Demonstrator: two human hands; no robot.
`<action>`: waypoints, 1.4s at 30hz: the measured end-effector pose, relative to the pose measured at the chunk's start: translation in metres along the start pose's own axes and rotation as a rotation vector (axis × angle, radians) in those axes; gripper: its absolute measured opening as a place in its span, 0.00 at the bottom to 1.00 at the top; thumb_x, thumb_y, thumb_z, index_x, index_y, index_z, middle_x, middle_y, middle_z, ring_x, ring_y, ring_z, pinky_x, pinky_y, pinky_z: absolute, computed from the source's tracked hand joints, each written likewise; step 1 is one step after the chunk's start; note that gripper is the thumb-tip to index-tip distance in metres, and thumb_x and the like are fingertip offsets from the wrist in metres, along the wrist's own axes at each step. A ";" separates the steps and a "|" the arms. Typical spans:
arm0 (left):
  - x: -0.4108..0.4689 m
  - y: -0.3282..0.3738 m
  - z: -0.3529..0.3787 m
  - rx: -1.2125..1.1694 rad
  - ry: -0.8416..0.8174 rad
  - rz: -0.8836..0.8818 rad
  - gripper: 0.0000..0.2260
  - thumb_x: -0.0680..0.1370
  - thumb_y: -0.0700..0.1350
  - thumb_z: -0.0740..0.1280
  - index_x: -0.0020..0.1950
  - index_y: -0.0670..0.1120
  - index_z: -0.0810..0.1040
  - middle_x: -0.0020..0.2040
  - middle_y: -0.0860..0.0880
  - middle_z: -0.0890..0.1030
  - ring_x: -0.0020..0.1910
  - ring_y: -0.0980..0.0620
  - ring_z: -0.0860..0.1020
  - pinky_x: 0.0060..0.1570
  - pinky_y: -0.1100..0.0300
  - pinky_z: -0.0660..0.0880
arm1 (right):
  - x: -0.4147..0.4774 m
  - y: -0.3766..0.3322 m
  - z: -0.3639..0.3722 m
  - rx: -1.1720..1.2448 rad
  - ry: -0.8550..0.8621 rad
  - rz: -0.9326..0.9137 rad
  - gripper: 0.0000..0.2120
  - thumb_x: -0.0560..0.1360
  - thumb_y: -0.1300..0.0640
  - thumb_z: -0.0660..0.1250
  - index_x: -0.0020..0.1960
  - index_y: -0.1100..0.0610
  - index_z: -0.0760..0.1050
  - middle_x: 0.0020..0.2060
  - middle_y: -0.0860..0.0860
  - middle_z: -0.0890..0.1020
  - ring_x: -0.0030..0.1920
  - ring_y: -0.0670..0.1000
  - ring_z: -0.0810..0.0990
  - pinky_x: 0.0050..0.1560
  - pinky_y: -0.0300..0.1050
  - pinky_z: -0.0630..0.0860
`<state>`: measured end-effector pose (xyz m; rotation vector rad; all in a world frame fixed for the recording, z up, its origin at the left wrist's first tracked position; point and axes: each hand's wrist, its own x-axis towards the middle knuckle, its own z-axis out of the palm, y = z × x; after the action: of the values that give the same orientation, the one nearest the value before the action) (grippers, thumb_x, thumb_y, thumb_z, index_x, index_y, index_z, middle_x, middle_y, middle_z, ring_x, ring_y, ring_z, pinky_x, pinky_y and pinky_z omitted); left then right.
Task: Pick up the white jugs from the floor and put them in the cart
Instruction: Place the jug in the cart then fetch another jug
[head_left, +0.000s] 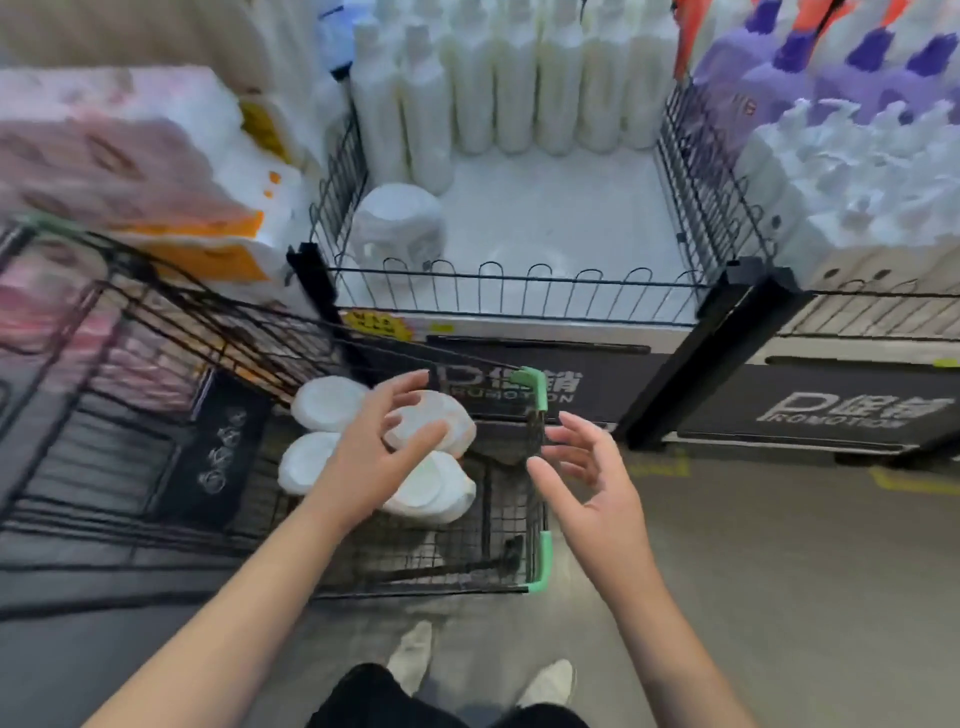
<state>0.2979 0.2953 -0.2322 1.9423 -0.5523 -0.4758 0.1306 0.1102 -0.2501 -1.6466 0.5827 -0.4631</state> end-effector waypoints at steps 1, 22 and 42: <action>-0.009 -0.014 -0.008 0.004 0.039 -0.038 0.25 0.77 0.60 0.73 0.72 0.64 0.71 0.69 0.63 0.75 0.69 0.65 0.73 0.71 0.61 0.69 | -0.003 0.006 0.011 0.001 -0.050 0.026 0.23 0.78 0.55 0.76 0.70 0.45 0.74 0.60 0.44 0.83 0.60 0.49 0.83 0.65 0.48 0.78; -0.151 -0.229 -0.143 0.650 0.013 -0.226 0.31 0.73 0.73 0.59 0.71 0.59 0.76 0.65 0.59 0.80 0.68 0.55 0.76 0.78 0.44 0.52 | -0.083 0.107 0.157 -0.248 -0.278 0.369 0.23 0.78 0.48 0.76 0.70 0.44 0.73 0.58 0.45 0.81 0.52 0.38 0.82 0.52 0.35 0.77; -0.161 -0.216 -0.115 0.762 -0.026 -0.346 0.11 0.73 0.70 0.71 0.43 0.64 0.84 0.43 0.66 0.83 0.51 0.62 0.74 0.59 0.53 0.58 | -0.102 0.156 0.128 -0.621 -0.354 0.367 0.16 0.77 0.43 0.75 0.61 0.49 0.81 0.54 0.43 0.79 0.49 0.34 0.75 0.45 0.26 0.67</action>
<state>0.2660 0.5529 -0.3687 2.7907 -0.4454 -0.5551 0.1093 0.2566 -0.4210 -2.0812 0.7851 0.3120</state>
